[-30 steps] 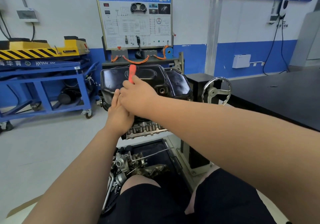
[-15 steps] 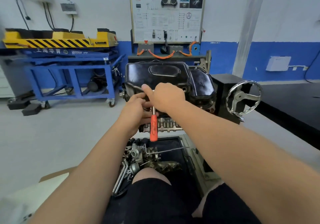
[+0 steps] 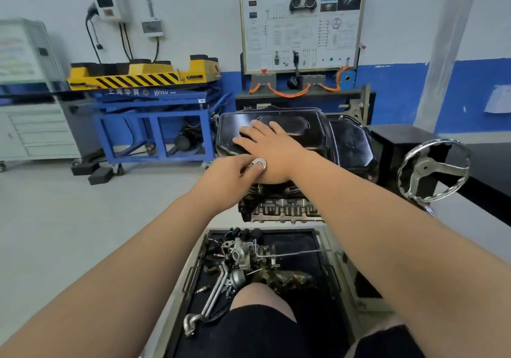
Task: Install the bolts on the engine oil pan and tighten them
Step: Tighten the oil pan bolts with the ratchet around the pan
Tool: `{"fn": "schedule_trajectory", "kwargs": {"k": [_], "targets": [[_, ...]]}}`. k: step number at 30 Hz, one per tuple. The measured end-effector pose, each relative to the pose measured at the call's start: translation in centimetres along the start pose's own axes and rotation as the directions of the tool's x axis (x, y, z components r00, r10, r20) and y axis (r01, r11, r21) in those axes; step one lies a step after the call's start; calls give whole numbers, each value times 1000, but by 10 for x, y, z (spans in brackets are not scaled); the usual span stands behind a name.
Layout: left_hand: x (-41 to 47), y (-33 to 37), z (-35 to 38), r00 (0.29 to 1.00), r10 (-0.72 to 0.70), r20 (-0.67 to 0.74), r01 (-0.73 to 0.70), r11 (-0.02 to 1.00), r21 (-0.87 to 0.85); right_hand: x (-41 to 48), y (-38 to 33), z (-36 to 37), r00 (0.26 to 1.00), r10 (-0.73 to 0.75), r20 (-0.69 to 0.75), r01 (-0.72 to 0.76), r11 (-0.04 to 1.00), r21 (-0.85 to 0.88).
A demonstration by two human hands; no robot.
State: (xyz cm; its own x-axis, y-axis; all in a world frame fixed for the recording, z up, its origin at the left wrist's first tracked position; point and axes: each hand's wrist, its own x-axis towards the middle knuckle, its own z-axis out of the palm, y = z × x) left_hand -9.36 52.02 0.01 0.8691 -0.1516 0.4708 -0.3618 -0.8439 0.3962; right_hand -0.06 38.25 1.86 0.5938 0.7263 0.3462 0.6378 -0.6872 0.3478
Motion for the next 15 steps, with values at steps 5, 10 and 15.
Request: {"fn": "schedule_trajectory", "kwargs": {"k": [5, 10, 15], "targets": [[9, 9, 8, 984, -97, -150, 98, 995, -5, 5, 2, 14, 997, 17, -82, -16, 1000, 7], [5, 30, 25, 933, -312, -177, 283, 944, -169, 3, -7, 20, 989, 121, -84, -123, 992, -24], [-1, 12, -13, 995, 96, -32, -68, 867, 494, 2, -11, 19, 989, 141, -48, -141, 990, 13]]}}
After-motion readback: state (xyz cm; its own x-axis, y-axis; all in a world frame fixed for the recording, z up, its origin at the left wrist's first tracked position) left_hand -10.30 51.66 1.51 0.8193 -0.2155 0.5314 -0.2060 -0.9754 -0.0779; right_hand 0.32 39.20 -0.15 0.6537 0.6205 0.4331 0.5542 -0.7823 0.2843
